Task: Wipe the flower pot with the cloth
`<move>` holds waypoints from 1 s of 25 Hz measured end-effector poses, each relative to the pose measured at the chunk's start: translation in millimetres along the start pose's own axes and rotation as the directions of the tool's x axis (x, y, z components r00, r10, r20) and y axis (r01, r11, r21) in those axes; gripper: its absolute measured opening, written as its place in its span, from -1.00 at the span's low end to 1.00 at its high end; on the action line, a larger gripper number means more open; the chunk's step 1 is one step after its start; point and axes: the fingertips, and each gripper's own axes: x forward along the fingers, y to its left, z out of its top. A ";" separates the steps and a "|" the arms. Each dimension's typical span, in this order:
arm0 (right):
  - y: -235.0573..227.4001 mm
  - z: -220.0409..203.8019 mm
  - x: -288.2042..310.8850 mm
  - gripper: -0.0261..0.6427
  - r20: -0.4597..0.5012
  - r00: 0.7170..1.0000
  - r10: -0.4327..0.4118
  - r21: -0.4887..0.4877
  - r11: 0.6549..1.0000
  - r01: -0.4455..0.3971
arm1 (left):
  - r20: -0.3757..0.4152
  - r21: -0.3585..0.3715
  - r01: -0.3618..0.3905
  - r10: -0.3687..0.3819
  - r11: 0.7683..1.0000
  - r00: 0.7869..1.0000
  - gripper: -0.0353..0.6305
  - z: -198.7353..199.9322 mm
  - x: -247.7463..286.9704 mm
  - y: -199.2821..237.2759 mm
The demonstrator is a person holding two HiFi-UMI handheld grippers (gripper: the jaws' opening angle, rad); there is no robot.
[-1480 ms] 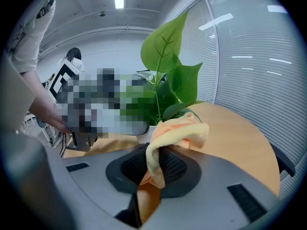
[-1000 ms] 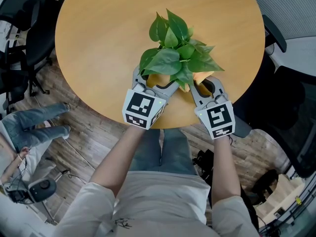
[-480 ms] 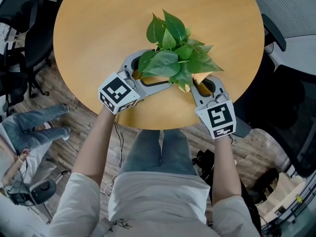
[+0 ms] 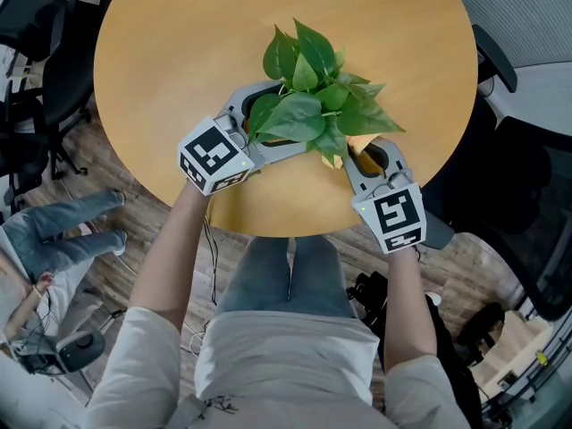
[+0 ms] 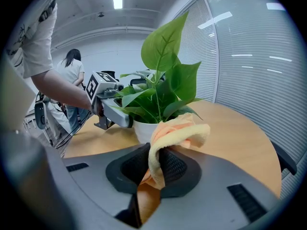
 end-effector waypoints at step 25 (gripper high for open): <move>-30.6 14.9 11.2 -0.77 -0.018 0.999 -0.049 -0.087 0.995 0.048 | -0.029 -0.078 -0.225 0.224 0.971 0.974 0.41 -1.2 2.9 2.1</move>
